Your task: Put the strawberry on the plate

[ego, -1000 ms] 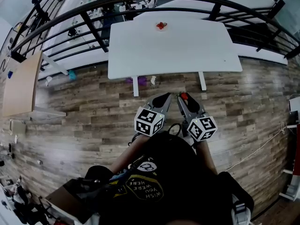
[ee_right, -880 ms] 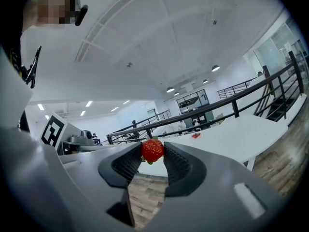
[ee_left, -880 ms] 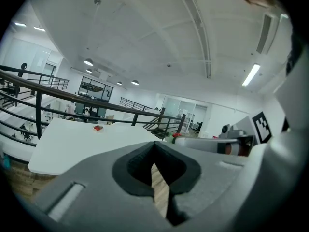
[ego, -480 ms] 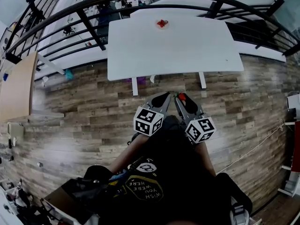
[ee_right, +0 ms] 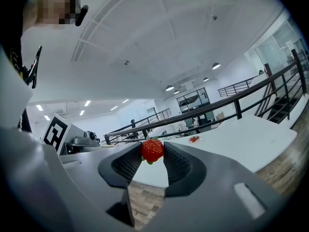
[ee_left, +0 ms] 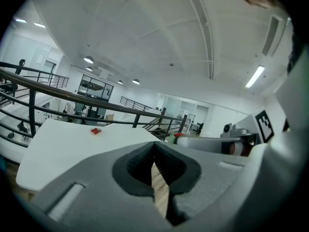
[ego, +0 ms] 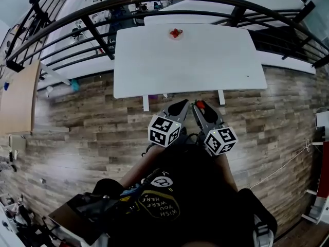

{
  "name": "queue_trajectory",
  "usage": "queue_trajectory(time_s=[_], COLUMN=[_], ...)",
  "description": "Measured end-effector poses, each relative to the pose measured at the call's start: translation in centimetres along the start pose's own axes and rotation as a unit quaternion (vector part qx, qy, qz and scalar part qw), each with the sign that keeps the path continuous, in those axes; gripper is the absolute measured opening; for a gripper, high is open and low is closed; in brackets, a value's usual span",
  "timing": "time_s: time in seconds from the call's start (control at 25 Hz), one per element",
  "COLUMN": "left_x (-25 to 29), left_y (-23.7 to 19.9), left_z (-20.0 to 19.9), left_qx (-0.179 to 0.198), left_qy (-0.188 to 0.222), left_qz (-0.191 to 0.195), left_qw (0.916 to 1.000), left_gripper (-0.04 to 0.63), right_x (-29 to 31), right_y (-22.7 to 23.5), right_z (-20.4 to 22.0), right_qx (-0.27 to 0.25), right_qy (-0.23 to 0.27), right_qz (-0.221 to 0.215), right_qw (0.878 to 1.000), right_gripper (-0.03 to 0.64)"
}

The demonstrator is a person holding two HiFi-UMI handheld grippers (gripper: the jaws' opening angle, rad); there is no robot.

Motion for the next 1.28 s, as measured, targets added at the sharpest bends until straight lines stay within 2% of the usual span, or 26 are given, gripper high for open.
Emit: queue_trajectory(time_s=[0.32,0.56,0.76,1.28], left_x=[5.8,8.8,9.8,15.1], left_y=[-0.3,0.6,-0.2,-3.9], left_z=[-2.3,-2.0,-2.0,-5.6], left_qx=[0.006,0.000,-0.007,-0.002], left_qy=[0.007,-0.003,-0.012,-0.007], left_qz=[-0.033,-0.054,-0.067,-0.039], left_qw=[0.9994,0.9986,0.9977,0.9992], left_gripper=[0.003,0.003,0.003,0.003], right_x=[2.0,1.4,2.4,7.2], right_y=[5.7,9.4,11.2,14.2], right_z=[-3.1,-3.0,-3.1,-5.5], right_qx=[-0.008,0.011,0.019,0.017], right_qy=[0.006,-0.007,-0.014,-0.011], right_qz=[-0.034,-0.050,-0.054,-0.038], right_qw=[0.999,0.999,0.998,0.999], right_gripper=[0.144,0.144,0.145,0.145])
Point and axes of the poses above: the fingertips, and each gripper's own axes: x forward along the fingers, y to its right, z out of its underside, the point moved 6 cm from there along -x, backward along the fingers, and after that the axes turned 13 degrees about -z, right-handed, at the moved point
